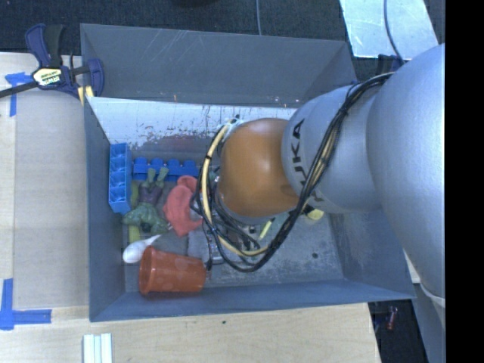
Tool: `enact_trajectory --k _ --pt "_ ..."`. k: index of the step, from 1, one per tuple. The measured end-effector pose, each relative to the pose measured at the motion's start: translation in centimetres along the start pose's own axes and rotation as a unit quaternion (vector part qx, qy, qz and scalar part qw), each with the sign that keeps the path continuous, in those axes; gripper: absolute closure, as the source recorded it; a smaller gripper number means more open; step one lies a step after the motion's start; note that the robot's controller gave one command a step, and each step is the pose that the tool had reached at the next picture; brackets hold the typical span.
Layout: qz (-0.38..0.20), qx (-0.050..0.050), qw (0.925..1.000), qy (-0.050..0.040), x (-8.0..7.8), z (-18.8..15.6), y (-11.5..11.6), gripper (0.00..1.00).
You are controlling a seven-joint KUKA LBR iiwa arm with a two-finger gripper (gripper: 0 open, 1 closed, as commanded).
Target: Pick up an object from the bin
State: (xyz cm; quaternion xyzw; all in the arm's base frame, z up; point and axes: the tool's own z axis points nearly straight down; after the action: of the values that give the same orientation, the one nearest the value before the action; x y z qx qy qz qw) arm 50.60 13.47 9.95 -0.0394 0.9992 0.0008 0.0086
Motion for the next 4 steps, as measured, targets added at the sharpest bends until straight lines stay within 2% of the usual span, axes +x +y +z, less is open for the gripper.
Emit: enact_trajectory --k 1,2,3,4 --pt "0.042 -0.001 0.9991 0.0020 -6.1 1.7 -4.1 0.00" --pt "-0.013 -0.001 0.9999 0.0026 0.6 -0.7 -4.9 1.00" --pt "-0.013 -0.001 0.9999 0.0026 0.6 -0.7 -4.9 1.00" --pt "-0.029 -0.001 0.9996 0.0050 0.7 -6.5 -5.0 1.00"
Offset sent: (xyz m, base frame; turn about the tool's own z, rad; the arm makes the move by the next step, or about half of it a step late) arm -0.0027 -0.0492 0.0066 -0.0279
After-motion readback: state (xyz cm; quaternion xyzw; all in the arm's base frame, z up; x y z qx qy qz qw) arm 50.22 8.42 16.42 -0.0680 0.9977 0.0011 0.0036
